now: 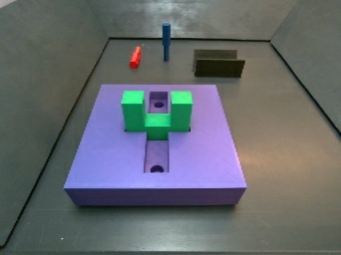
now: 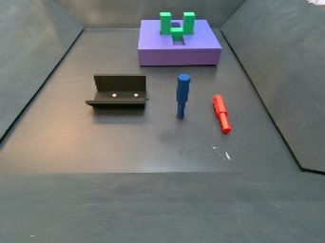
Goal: Pick up the brown object. Move up. Move to above the board. Insert the brown object.
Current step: Move to above the board, then insert the brown object.
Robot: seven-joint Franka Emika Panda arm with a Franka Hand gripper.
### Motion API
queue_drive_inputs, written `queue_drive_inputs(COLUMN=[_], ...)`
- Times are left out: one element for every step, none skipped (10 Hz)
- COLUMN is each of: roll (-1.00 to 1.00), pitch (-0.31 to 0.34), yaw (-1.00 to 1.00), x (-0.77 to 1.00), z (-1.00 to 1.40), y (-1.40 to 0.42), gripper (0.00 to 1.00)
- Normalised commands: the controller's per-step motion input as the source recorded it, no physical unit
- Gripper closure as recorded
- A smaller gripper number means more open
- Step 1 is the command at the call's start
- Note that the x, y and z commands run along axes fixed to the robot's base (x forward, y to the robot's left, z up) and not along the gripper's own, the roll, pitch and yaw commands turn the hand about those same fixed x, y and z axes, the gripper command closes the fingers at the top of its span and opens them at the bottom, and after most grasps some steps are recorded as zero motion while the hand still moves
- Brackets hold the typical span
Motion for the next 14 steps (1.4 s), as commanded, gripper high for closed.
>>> queue_drive_inputs(roll=[-0.01, 0.00, 0.01, 0.03, 0.02, 0.02, 0.00, -0.05, -0.08, -0.10, -0.11, -0.07, -0.04, 0.00], pitch=[0.116, 0.154, 0.155, 0.149, 0.129, 0.091, 0.000, 0.000, -0.013, -0.024, -0.029, -0.003, 0.000, 0.000], yaw=[0.00, 0.00, 0.01, 0.00, 0.01, 0.01, 0.00, -0.22, -0.58, -0.79, -0.87, -0.97, -1.00, -0.93], x=[0.17, 0.22, 0.18, 0.13, 0.11, 0.05, 0.03, 0.04, 0.00, 0.00, 0.01, 0.04, 0.02, 0.00], z=[0.17, 0.18, 0.14, 0.08, 0.07, 0.04, 0.00, 0.00, 0.01, 0.00, 0.00, 0.00, 0.00, 0.00], y=[-1.40, -1.40, -0.99, -0.50, -0.34, -0.19, 0.00, 0.00, 0.00, 0.00, -0.01, -0.03, -0.03, -0.03], gripper=[1.00, 1.00, 1.00, 1.00, 1.00, 1.00, 1.00, 1.00, 1.00, 1.00, 1.00, 1.00, 1.00, 1.00])
